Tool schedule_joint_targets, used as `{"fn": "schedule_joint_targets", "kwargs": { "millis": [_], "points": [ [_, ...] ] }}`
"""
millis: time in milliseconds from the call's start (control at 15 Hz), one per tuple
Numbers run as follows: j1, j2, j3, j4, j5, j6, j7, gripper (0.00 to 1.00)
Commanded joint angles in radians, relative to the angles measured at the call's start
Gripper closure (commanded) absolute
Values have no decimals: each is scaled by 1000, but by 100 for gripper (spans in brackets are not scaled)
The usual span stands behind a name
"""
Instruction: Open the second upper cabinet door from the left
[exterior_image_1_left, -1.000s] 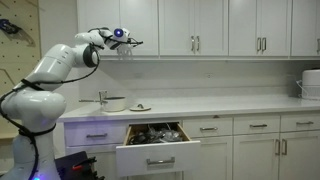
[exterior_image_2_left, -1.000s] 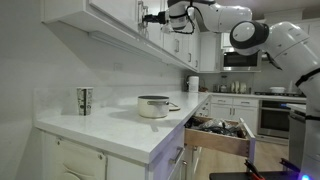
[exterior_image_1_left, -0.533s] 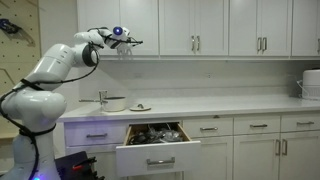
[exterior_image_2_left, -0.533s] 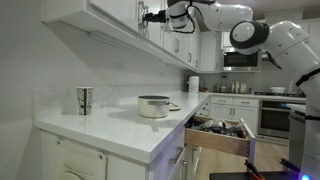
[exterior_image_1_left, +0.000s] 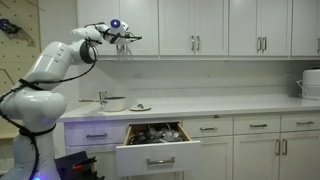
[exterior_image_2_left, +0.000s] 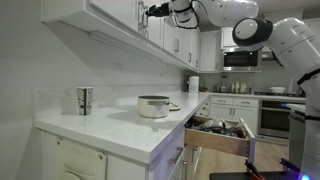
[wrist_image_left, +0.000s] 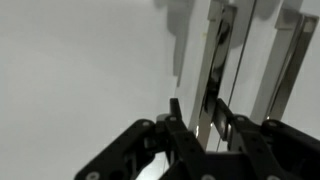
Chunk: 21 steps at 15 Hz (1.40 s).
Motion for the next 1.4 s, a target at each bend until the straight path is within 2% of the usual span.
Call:
{"fn": "schedule_joint_targets", "kwargs": {
  "millis": [0, 333, 667, 733, 800, 867, 933, 1333],
  "points": [
    [10, -33, -32, 11, -35, -30, 64, 87],
    [13, -47, -43, 8, -40, -47, 91, 87],
    [18, -37, -71, 3, -89, -153, 212, 87],
    [18, -34, -75, 8, -99, -180, 240, 81],
    [16, -28, -77, 16, -104, -200, 259, 39],
    [15, -24, -77, 22, -108, -220, 277, 43],
    [12, -20, -77, 30, -106, -240, 290, 43],
    [11, -4, -73, 72, -101, -324, 328, 1]
  ]
}}
